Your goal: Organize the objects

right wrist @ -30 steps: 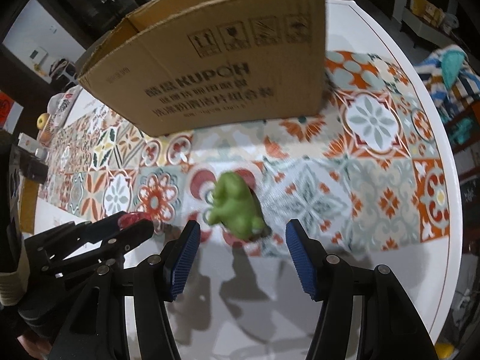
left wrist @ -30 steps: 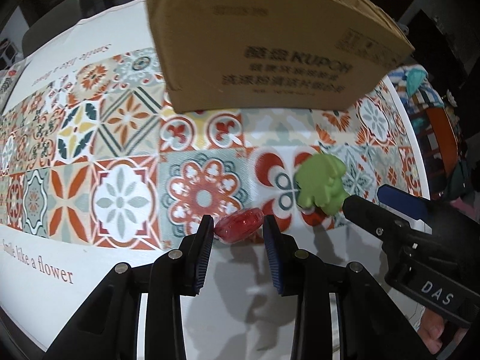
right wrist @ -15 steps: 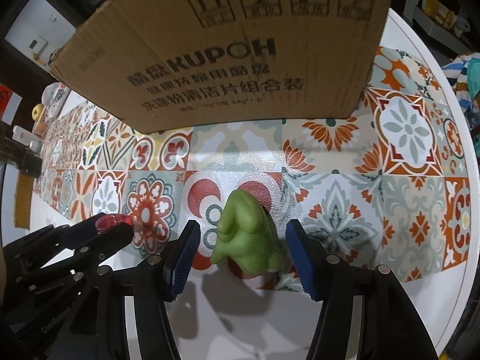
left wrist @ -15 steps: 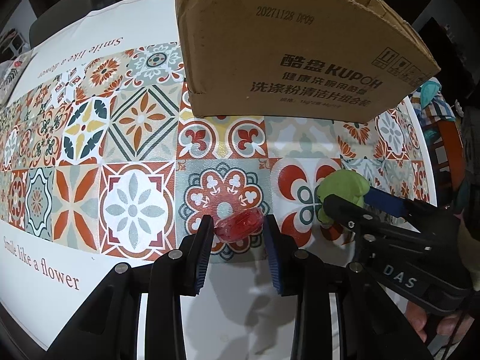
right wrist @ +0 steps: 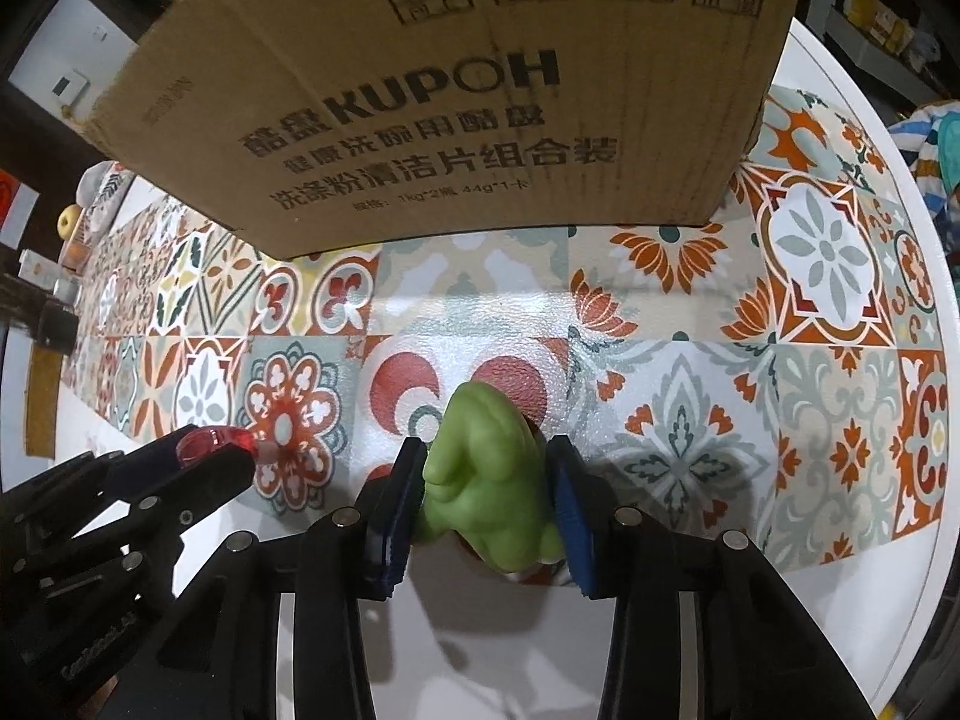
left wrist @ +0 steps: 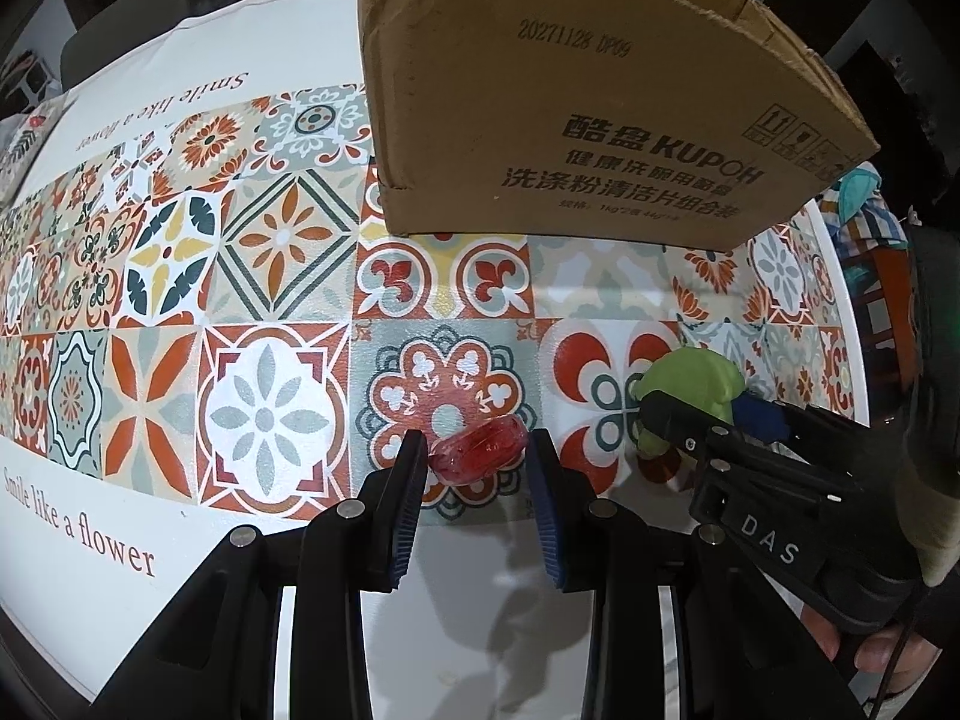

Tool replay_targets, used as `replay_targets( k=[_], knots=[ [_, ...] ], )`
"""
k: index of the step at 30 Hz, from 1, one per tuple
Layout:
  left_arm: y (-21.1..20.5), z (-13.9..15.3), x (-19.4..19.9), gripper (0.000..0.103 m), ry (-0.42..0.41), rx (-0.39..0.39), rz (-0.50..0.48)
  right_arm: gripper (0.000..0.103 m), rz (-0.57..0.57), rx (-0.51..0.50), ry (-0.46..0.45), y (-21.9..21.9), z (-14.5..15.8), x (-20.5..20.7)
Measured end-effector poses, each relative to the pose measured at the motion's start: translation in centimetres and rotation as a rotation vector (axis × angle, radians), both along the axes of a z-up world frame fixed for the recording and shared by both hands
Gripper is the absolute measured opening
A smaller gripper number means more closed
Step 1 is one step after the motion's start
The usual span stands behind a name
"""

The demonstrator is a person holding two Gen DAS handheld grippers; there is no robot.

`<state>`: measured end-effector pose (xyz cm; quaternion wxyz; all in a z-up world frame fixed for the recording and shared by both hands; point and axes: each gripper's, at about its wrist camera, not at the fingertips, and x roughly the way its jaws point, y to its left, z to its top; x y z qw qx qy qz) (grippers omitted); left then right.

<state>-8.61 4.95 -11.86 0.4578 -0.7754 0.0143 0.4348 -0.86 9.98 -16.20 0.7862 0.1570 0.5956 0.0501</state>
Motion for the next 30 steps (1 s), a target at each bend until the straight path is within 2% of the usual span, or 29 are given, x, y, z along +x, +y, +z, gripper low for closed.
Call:
replay_targets(
  k=[11,30],
  knots=[
    [-0.4,2.7,-1.5,0.034,0.015,0.028,0.060,0.041,-0.039,-0.019,-0.056,-1.1,3.7,-1.5],
    [-1.5,8.0,-5.0,0.034,0.056,0.084,0.155,0.041,-0.059,-0.029,-0.203,-1.9,11.6,-3.8]
  ],
)
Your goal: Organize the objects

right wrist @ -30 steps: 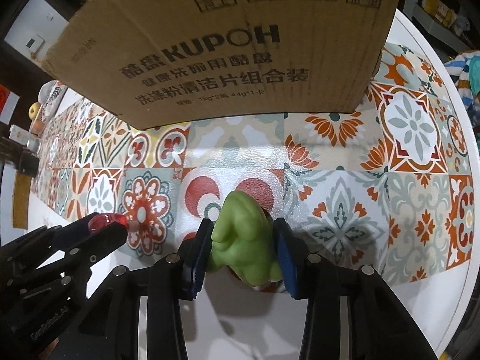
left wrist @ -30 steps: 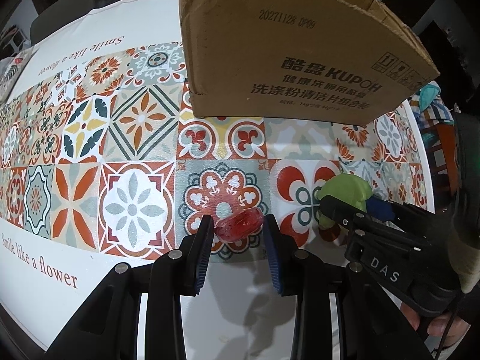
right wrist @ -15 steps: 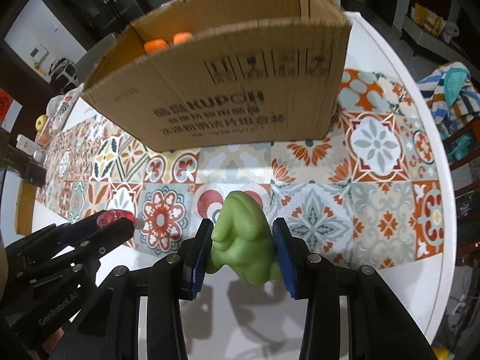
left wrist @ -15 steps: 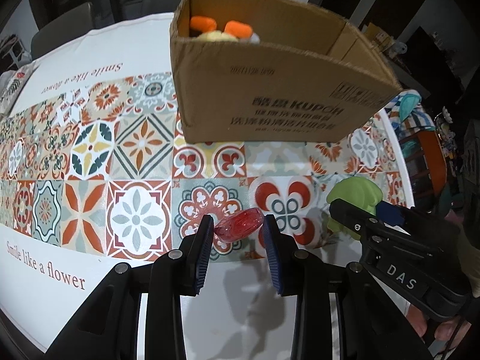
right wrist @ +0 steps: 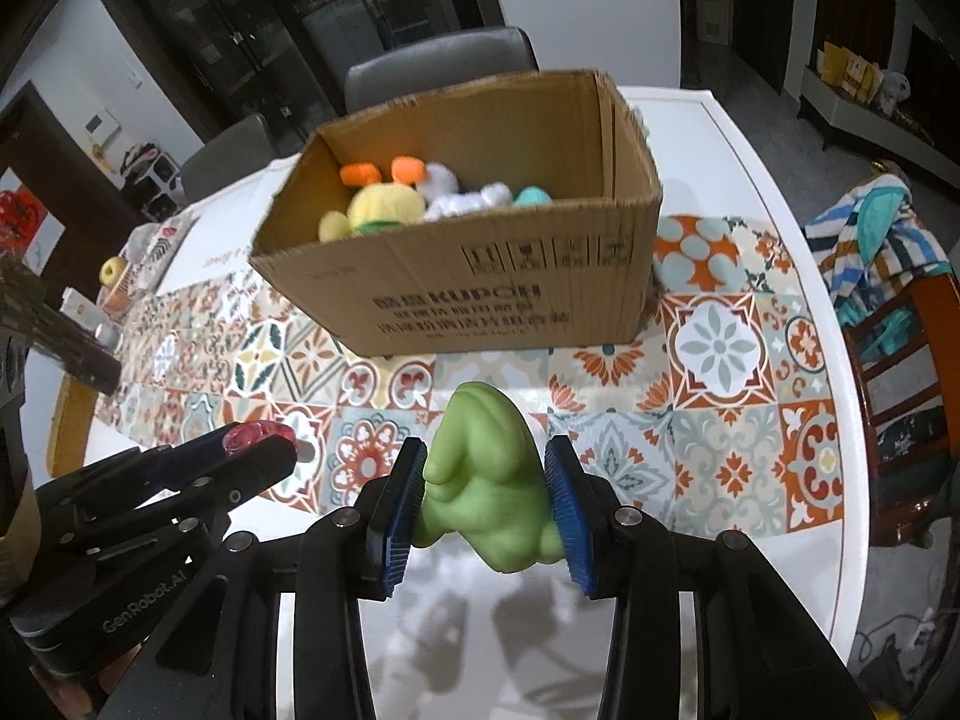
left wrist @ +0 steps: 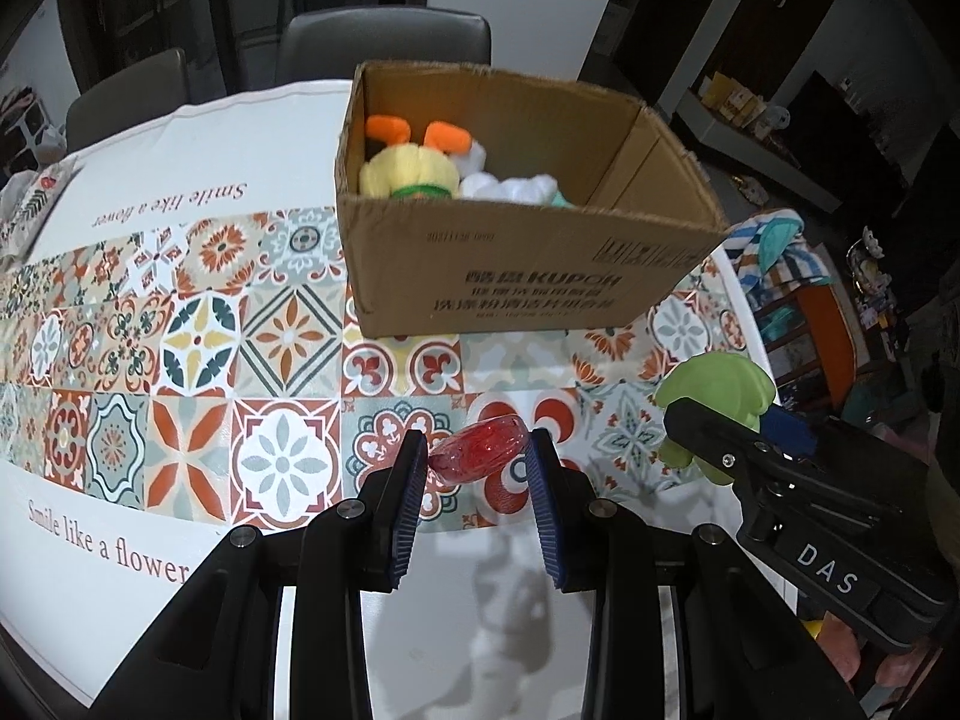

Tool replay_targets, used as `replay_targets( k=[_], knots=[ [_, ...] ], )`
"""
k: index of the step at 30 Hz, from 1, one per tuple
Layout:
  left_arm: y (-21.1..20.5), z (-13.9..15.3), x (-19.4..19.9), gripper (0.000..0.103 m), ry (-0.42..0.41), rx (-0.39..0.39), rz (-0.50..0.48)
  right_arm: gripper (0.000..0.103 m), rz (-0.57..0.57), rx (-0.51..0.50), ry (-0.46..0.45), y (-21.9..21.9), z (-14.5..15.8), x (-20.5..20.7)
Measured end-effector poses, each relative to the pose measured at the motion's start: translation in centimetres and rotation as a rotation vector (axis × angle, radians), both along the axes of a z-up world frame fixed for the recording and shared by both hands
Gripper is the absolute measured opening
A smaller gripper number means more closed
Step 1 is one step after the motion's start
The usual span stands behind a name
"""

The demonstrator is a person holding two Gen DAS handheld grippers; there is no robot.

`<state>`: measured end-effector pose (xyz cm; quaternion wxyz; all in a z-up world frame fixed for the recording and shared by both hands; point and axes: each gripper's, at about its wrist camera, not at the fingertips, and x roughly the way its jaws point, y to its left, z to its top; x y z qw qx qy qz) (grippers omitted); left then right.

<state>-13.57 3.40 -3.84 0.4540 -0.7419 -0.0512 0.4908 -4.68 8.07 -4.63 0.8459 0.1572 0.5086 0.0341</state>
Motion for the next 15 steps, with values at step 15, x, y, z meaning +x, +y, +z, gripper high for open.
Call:
replay_targets(
  k=[15],
  knots=[
    [-0.3,2.4,-2.1,0.034,0.039,0.023,0.051,0.030,-0.019,-0.009,-0.060,-0.5,3.4,-0.6]
  ],
)
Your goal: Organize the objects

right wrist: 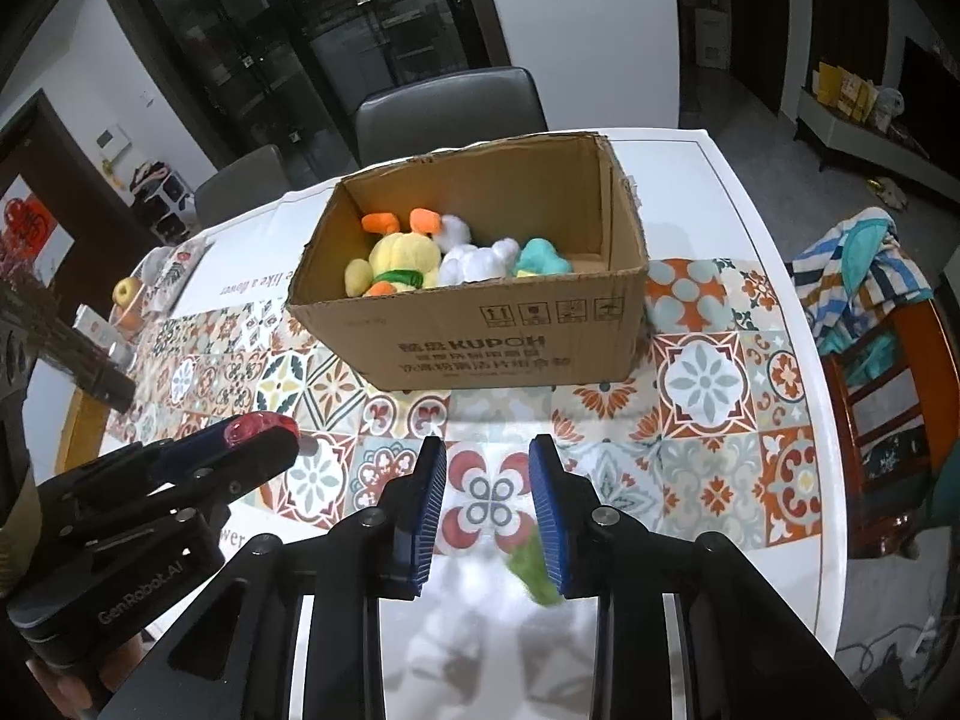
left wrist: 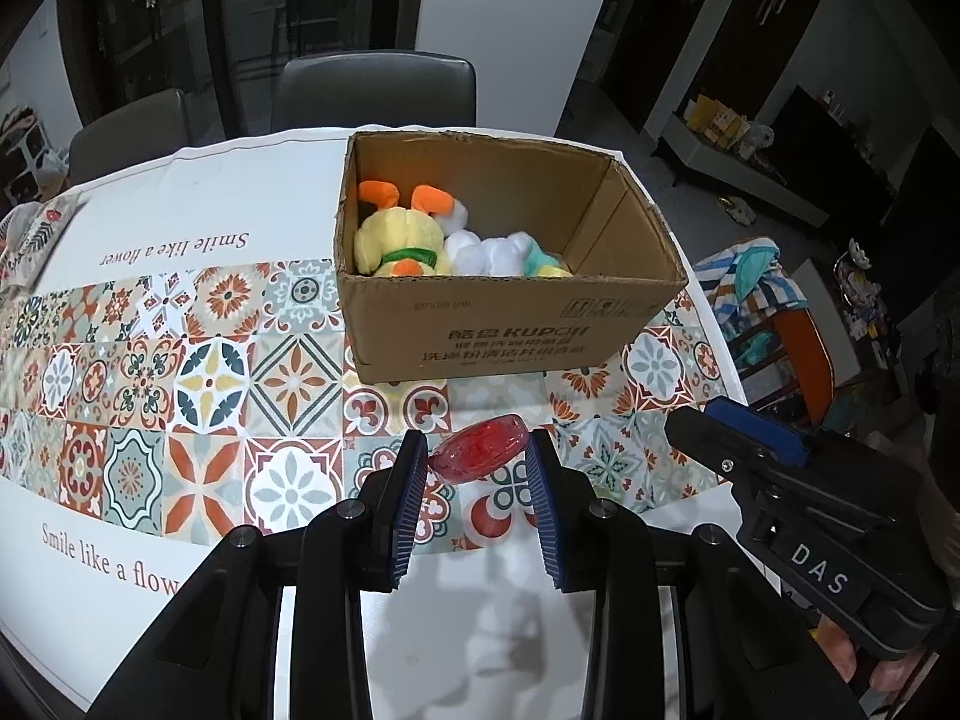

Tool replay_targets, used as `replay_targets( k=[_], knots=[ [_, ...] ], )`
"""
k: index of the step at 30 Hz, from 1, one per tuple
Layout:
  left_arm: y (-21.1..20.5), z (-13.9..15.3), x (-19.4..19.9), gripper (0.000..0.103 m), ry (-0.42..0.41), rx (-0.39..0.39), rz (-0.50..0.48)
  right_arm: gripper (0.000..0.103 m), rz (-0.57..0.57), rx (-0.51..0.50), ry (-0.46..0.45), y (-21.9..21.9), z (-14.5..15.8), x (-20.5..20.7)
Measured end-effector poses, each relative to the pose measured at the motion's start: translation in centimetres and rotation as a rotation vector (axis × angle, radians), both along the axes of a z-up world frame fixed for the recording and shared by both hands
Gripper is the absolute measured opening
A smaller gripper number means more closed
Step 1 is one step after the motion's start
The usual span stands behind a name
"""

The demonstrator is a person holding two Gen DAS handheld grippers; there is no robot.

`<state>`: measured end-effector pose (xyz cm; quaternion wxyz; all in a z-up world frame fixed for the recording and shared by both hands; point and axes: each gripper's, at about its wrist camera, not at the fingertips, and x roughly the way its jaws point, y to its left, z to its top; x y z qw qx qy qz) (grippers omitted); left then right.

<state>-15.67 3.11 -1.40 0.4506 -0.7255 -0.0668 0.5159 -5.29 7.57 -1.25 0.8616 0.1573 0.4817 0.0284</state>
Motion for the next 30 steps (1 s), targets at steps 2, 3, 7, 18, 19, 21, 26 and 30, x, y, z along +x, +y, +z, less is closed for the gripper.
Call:
replay_targets(
  k=[2,3,7,18,19,21,26,30],
  knots=[
    [0.1,0.0,0.3,0.034,-0.006,-0.004,-0.004,0.030,-0.001,0.002,0.013,-0.1,-0.3,0.0],
    [0.2,-0.1,0.6,0.034,-0.012,-0.005,-0.008,0.032,0.002,0.010,0.027,-0.2,-0.7,-0.1],
    [0.5,-0.6,1.8,0.034,-0.032,-0.013,-0.026,0.042,0.000,0.013,0.086,-0.5,-2.3,-0.3],
    [2.3,-0.9,4.7,0.034,-0.079,-0.009,-0.066,0.057,-0.068,0.002,0.142,-2.9,-4.9,-1.5],
    [2.6,-1.0,5.0,0.034,-0.083,-0.009,-0.071,0.059,-0.074,0.000,0.147,-3.1,-5.1,-1.6],
    [3.0,-0.9,5.4,0.034,-0.090,-0.006,-0.080,0.061,-0.084,0.000,0.153,-3.6,-5.5,-1.7],
    [3.8,-1.0,6.4,0.034,-0.097,-0.011,-0.094,0.063,-0.106,0.007,0.177,-4.7,-6.7,-2.1],
    [4.5,-1.1,7.2,0.034,-0.104,-0.017,-0.107,0.065,-0.117,0.016,0.200,-5.4,-7.8,-2.2]
  ],
)
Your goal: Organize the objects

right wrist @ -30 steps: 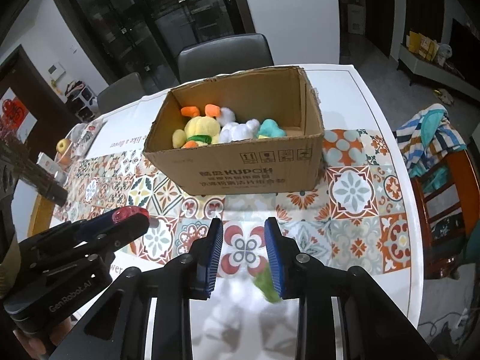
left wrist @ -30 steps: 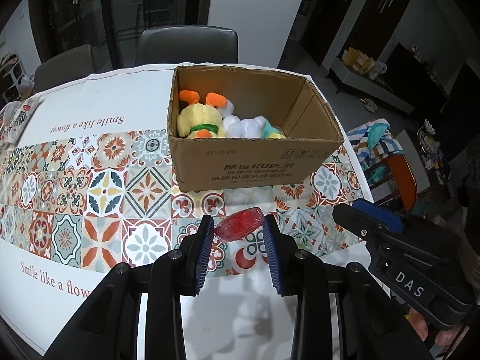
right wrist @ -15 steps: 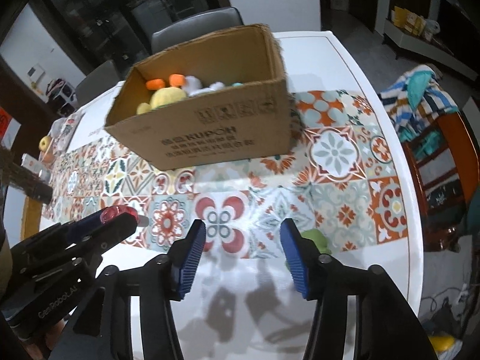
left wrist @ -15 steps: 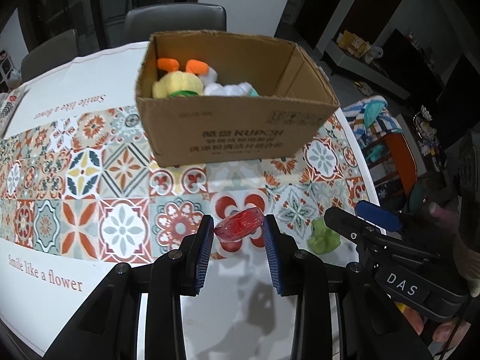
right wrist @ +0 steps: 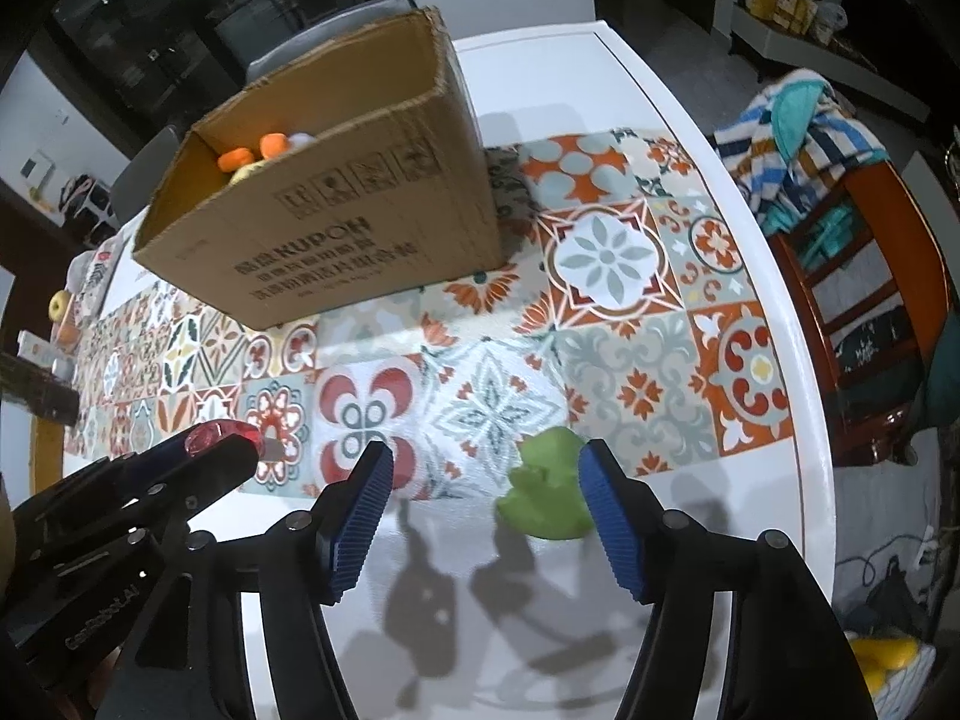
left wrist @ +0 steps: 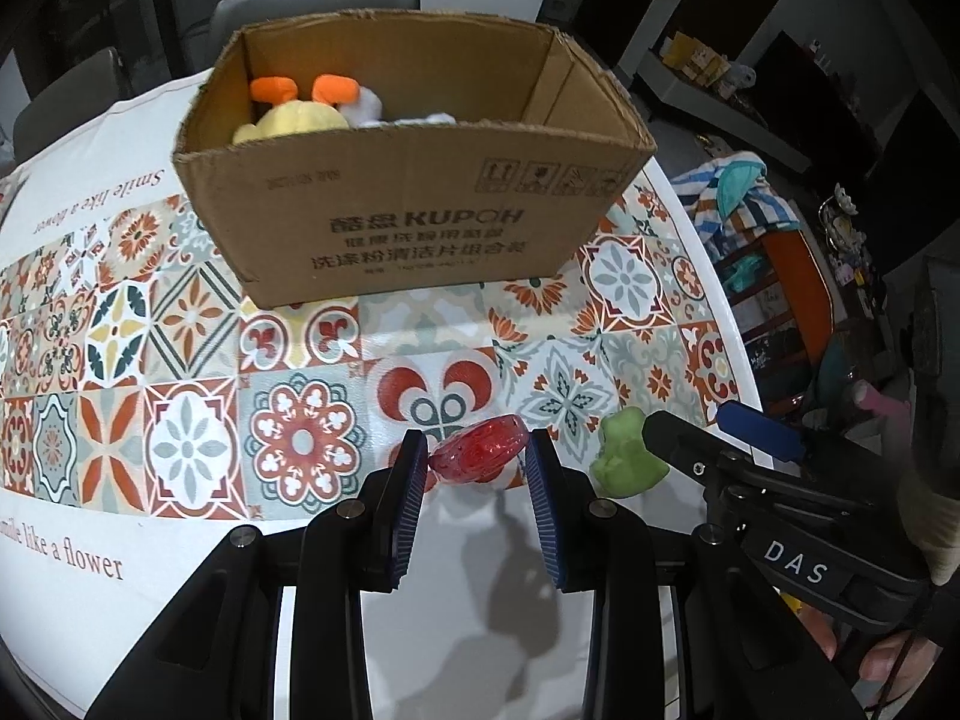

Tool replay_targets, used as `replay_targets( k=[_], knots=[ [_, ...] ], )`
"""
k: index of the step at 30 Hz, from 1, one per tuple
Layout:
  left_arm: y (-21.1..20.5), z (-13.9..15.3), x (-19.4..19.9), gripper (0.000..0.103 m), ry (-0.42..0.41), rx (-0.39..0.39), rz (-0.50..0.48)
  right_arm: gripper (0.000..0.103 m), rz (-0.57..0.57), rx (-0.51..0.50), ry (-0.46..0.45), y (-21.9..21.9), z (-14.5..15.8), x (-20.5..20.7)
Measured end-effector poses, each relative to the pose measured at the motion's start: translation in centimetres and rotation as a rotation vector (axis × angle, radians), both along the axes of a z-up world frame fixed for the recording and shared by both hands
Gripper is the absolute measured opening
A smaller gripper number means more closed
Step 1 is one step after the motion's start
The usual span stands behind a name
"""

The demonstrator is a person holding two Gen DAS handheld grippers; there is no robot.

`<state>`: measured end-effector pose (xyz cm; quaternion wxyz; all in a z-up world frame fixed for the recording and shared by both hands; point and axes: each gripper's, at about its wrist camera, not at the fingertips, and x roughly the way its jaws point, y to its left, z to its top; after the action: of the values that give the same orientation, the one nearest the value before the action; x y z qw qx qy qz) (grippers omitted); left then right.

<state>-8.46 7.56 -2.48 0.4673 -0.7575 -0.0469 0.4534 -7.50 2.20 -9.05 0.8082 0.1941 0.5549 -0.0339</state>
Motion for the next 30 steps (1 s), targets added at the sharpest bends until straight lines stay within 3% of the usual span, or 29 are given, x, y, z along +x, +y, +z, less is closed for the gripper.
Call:
replay_targets(
  k=[30],
  knots=[
    [2.3,-2.6,4.5,0.034,-0.030,-0.096,-0.090,0.063,0.023,0.042,0.157,-1.1,-7.8,1.0]
  ],
)
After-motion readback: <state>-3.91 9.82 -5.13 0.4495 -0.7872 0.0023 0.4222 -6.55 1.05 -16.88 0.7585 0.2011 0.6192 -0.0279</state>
